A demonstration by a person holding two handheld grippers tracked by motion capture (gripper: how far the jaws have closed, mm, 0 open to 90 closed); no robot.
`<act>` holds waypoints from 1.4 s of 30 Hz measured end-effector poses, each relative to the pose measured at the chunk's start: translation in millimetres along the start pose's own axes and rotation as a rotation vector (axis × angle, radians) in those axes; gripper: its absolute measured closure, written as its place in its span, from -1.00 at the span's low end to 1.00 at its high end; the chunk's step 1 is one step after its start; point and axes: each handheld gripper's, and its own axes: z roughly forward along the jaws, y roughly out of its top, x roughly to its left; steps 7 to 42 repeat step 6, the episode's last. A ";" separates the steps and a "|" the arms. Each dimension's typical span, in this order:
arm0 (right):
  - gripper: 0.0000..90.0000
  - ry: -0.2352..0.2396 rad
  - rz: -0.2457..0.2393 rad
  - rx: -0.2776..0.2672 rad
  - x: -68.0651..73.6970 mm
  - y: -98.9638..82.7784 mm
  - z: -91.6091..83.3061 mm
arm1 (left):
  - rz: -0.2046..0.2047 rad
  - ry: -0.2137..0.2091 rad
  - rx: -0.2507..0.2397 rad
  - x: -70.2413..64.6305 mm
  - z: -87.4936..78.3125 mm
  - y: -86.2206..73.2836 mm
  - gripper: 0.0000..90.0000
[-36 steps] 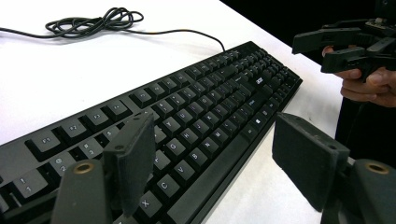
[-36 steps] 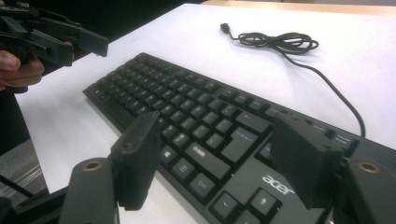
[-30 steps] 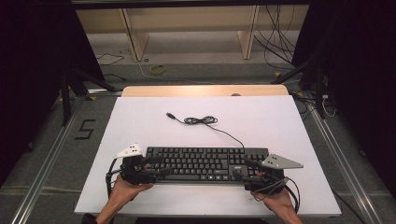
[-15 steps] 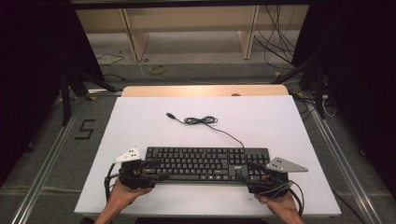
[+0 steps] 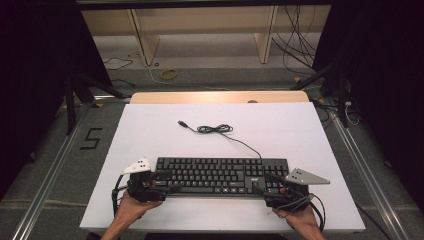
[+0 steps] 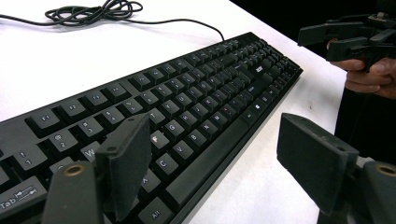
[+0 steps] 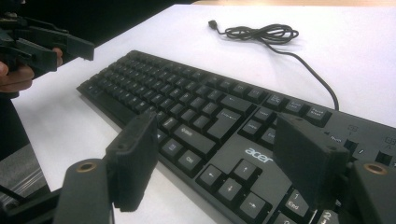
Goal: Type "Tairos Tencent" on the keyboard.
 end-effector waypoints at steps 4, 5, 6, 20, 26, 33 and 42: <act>-0.29 0.000 0.000 -0.001 -0.8 -0.3 0.4 | 0.001 0.000 0.000 0.3 0.0 0.0 -0.43; -0.29 0.000 0.001 -0.001 -0.9 -0.3 0.4 | 0.001 0.000 0.000 0.3 -0.1 0.0 -0.43; -0.29 0.000 0.003 -0.002 -0.9 -0.2 0.4 | 0.002 0.001 0.001 0.4 0.0 0.0 -0.43; -0.29 0.000 0.003 -0.002 -0.9 -0.2 0.4 | 0.002 0.001 0.001 0.4 0.0 0.0 -0.43; -0.29 0.000 0.003 -0.002 -0.9 -0.2 0.4 | 0.002 0.001 0.001 0.4 0.0 0.0 -0.43; -0.29 0.000 0.003 -0.002 -0.9 -0.2 0.4 | 0.002 0.001 0.001 0.4 0.0 0.0 -0.43; -0.29 0.000 0.003 -0.002 -0.9 -0.2 0.4 | 0.002 0.001 0.001 0.4 0.0 0.0 -0.43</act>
